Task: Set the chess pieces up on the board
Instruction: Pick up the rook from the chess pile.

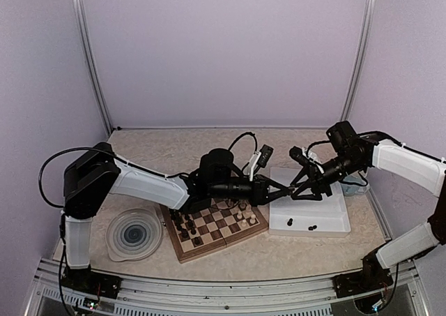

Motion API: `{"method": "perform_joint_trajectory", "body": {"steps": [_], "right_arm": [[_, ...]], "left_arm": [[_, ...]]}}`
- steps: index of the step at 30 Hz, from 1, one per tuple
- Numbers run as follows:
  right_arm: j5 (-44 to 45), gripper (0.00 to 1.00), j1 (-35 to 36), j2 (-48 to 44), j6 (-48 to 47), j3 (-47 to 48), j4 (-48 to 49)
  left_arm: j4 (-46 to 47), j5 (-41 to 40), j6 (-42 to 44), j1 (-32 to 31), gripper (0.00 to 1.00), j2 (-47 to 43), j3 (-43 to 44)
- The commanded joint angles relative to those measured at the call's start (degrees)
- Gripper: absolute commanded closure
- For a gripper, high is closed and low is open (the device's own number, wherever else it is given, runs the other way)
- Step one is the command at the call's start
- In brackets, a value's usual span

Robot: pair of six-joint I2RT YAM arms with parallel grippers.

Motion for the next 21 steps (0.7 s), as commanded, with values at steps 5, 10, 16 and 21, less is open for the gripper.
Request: {"method": "perform_joint_trajectory", "body": {"steps": [5,10,16,21], "right_arm": [[-5.7,0.46,2.2,1.0,1.8,1.5,0.3],[-6.9,0.48,2.5,1.0,1.8,2.0,0.2],[-7.8,0.76,2.5,0.3,1.5,1.8,0.4],[-7.3,0.93,2.5,-0.7,0.6,0.6,-0.1]], "left_arm": [[9.3,-2.8,-2.9,-1.4,0.98,-2.7,-1.1],[9.0,-2.7,-2.7,-1.6,0.98,-2.5,-0.8],[8.7,-2.4,-2.5,-1.5,0.98,-2.3,-0.6],[7.6,-3.1,-1.8,-1.3,0.97,-3.1,-1.1]]}}
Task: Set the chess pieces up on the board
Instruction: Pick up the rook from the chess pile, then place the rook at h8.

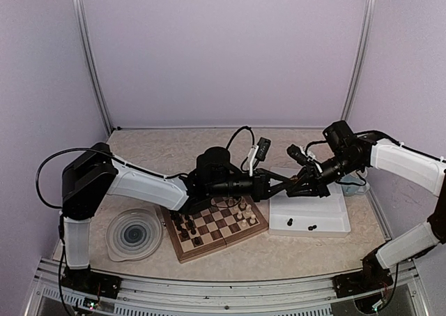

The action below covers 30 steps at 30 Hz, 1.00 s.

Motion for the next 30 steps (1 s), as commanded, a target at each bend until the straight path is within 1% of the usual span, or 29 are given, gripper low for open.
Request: {"method": "perform_joint_trajectory", "body": {"steps": [1,5,6,8,11,13,14,17,20,22,23,25,28,30], "right_arm": [[-0.6,0.94,0.4,-1.9,-1.5,-0.8,0.1],[1.8,0.97,0.4,-3.5,-2.1,-3.6,0.6],[2.5,0.97,0.3,-3.7,-2.6,-4.4,0.7],[4.4,0.98,0.2,-4.0,-3.4,-6.4,1.4],[7.1,0.98,-0.6,-4.0,-4.4,-9.4,3.6],[8.1,0.98,-1.0,-3.6,-4.5,-10.7,5.3],[8.8,0.98,-1.1,-3.4,-4.5,-11.0,6.1],[11.3,0.97,-1.2,-2.6,-3.9,-11.3,8.3],[12.0,0.96,-1.2,-2.4,-3.1,-11.4,10.0],[12.5,0.96,-1.2,-2.4,-2.7,-11.5,10.5],[12.9,0.96,-1.2,-2.4,-2.6,-11.6,10.7],[13.6,0.96,-1.2,-2.6,-2.5,-11.9,11.1],[13.6,0.96,-1.2,-2.8,-2.2,-12.2,11.2],[13.7,0.95,-1.2,-2.8,-2.3,-12.3,11.1]], "left_arm": [[0.1,0.4,1.2,-0.2,0.97,-1.9,-0.7],[-4.1,-0.4,2.7,1.2,0.97,-4.5,-1.7],[-6.2,-0.4,3.5,1.7,0.97,-5.4,-2.0],[-13.2,-0.9,5.9,2.8,0.97,-7.6,-1.4],[-28.4,-3.1,11.5,4.9,0.97,-12.2,0.3],[-42.3,-5.0,15.5,6.8,0.97,-14.6,4.7],[-50.8,-6.0,17.6,8.1,0.97,-15.4,7.3],[-71.8,-13.3,22.8,12.2,0.96,-16.6,13.9],[-85.1,-19.2,26.0,17.3,0.97,-19.0,16.5],[-92.0,-20.7,26.7,21.3,0.96,-20.3,16.6],[-94.5,-20.9,27.1,24.1,0.96,-21.0,16.6],[-98.8,-22.5,27.2,27.5,0.96,-21.3,16.0],[-103.6,-23.3,27.8,30.9,0.97,-20.5,14.5],[-106.4,-24.2,28.1,31.7,0.98,-18.9,13.6]]}}
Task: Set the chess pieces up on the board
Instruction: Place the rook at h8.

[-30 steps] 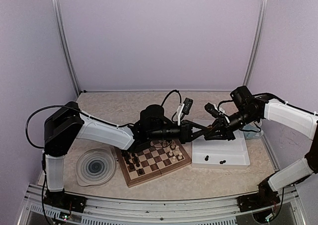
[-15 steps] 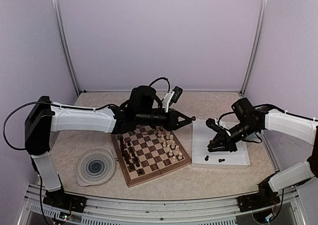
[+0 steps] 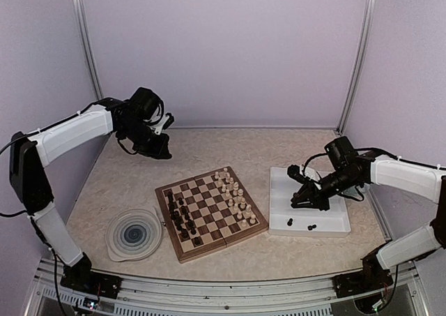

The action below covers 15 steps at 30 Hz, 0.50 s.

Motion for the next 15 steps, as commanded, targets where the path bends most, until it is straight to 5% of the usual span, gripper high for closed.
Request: {"method": "perform_joint_trajectory", "body": {"steps": [1,15], "right_arm": [[0.8,0.95,-0.4,-0.1,0.4,-1.1,1.2],[0.4,0.94,-0.4,0.1,0.0,-1.4,0.8]], "left_arm": [[-14.2,-3.4,2.8,1.2,0.99,2.6,-2.2],[-16.3,-6.8,2.4,2.3,1.0,12.1,-3.3]]}}
